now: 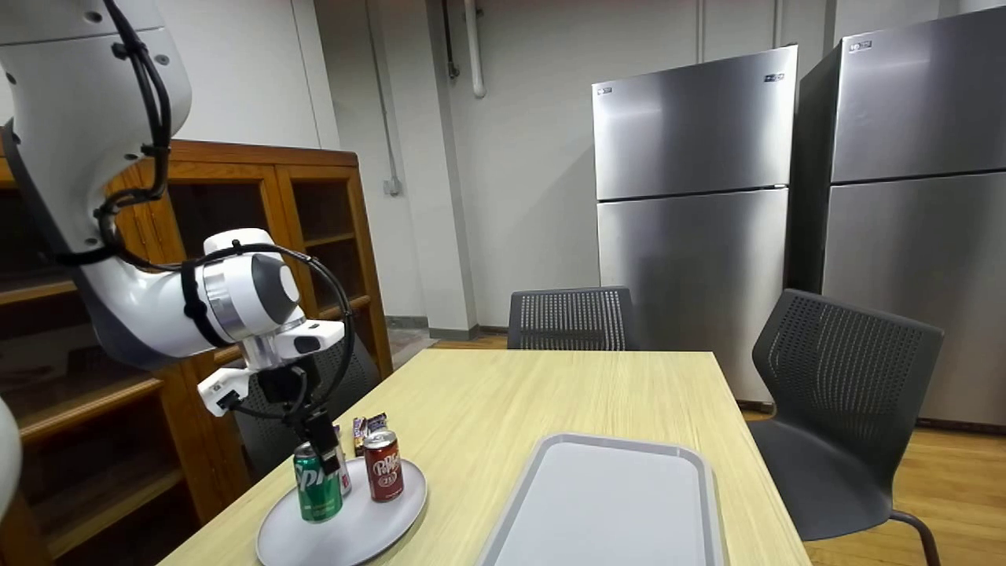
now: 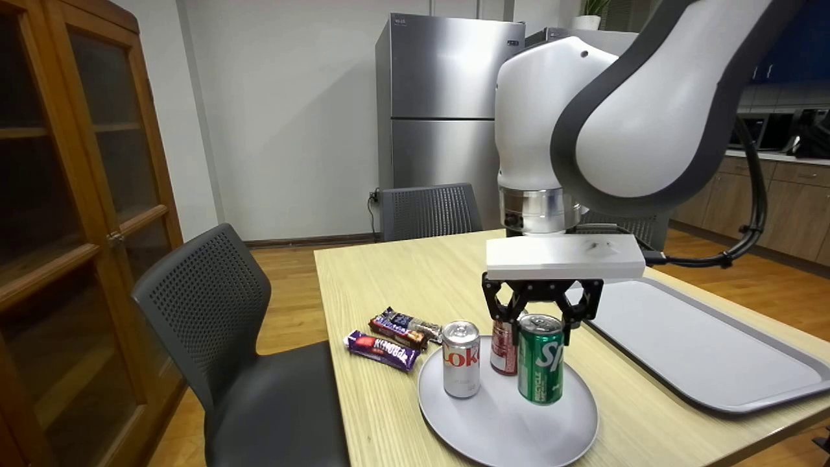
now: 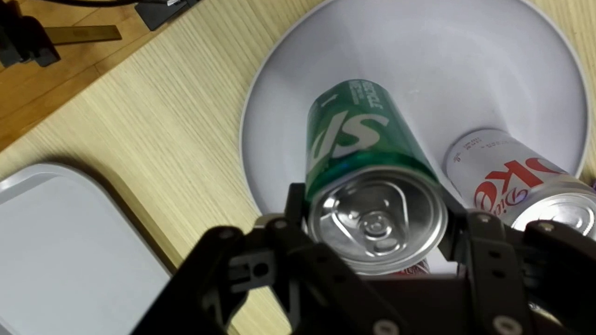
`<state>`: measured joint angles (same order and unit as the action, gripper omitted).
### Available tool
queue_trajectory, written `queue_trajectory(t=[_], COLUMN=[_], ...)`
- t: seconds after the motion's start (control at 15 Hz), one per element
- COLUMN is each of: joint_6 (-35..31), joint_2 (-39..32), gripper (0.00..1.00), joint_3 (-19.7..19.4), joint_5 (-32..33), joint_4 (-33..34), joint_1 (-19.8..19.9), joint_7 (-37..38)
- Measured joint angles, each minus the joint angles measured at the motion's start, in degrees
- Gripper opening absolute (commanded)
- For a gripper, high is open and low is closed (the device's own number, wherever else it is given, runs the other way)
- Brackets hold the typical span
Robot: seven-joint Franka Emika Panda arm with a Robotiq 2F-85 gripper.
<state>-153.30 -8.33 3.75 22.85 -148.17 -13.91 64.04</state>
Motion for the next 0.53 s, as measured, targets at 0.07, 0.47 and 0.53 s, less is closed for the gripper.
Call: queue_trajectory(t=[0.07, 0.47, 0.53], joint_6=[-0.15, -2.01, -2.24], joint_2=[-0.57, -4.05, -4.58], gripper=[0.38, 0.38, 0.38], joint_3=[-0.21, -1.52, -1.69], joint_5=[0.03, 0.03, 0.03], joint_4=[0.35, 1.88, 2.05], joint_1=[0.00, -0.20, -0.26], joint_7=[0.02, 0.02, 0.02])
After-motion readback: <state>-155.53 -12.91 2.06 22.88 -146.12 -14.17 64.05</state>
